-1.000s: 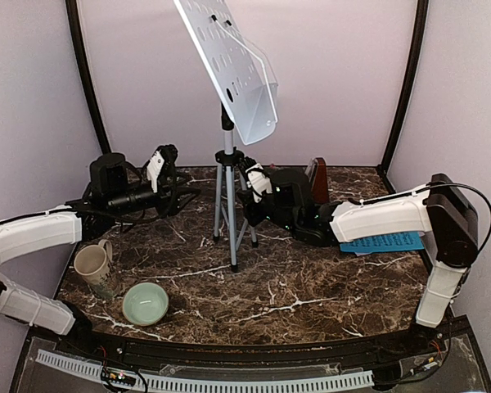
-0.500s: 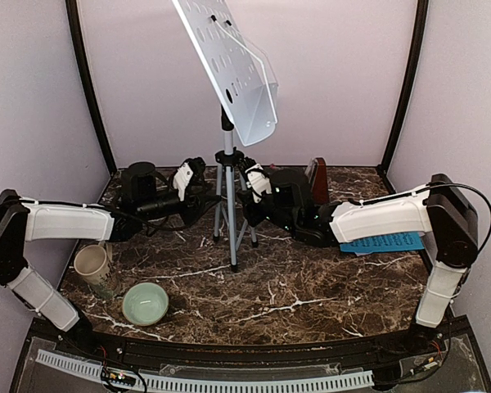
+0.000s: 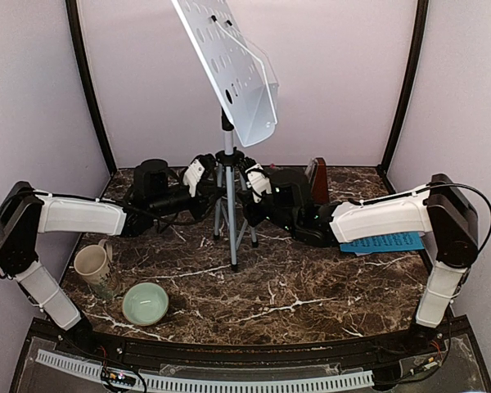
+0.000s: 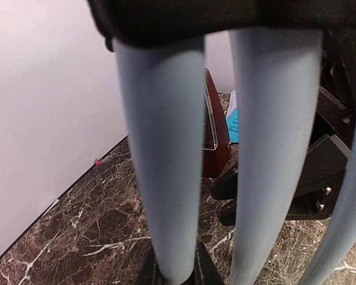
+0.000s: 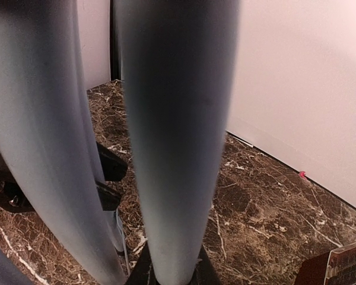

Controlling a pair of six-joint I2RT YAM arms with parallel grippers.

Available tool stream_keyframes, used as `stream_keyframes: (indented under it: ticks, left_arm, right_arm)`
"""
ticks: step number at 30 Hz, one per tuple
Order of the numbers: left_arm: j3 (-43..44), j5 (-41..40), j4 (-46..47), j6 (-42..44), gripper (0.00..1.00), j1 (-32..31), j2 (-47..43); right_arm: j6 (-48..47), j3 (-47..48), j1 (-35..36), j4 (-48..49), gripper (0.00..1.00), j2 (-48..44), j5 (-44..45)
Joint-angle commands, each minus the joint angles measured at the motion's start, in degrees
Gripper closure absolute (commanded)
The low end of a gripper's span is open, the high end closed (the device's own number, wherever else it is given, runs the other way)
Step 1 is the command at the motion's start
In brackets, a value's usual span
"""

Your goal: Set up the instrument practice props

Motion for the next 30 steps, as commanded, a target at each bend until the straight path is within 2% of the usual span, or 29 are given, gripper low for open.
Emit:
stream_keyframes:
  ticks: [1,4,10,21,30]
  left_arm:
    - [2.0,-3.4,-2.0,3.0,0.93,0.3,-1.1]
    - [2.5,-3.2,-3.2,3.7,1.0,0.4,-1.5]
    - [4.8,2.6,-7.8,6.5,1.0,3.5,-1.8]
    - [11.8,5.2,-13.1,10.7,1.0,8.1,0.9]
    - [15.5,2.9,-9.3,14.2,1.0,8.5,6.4]
  right_arm:
    - [-2.6,-0.5,-0.7,-5.4,1.0,-1.8,4.7]
    - [-2.7,-0.9,-1.2,-5.4,1.0,-2.9,5.2]
    - [-2.8,-2.8,-2.3,-5.2,1.0,-5.3,5.6]
    - [-3.4,-4.6,-4.6,-5.0,1.0,-6.5,7.0]
    - [-6.3,-3.8,-7.3,-3.2,1.0,-5.3,8.1]
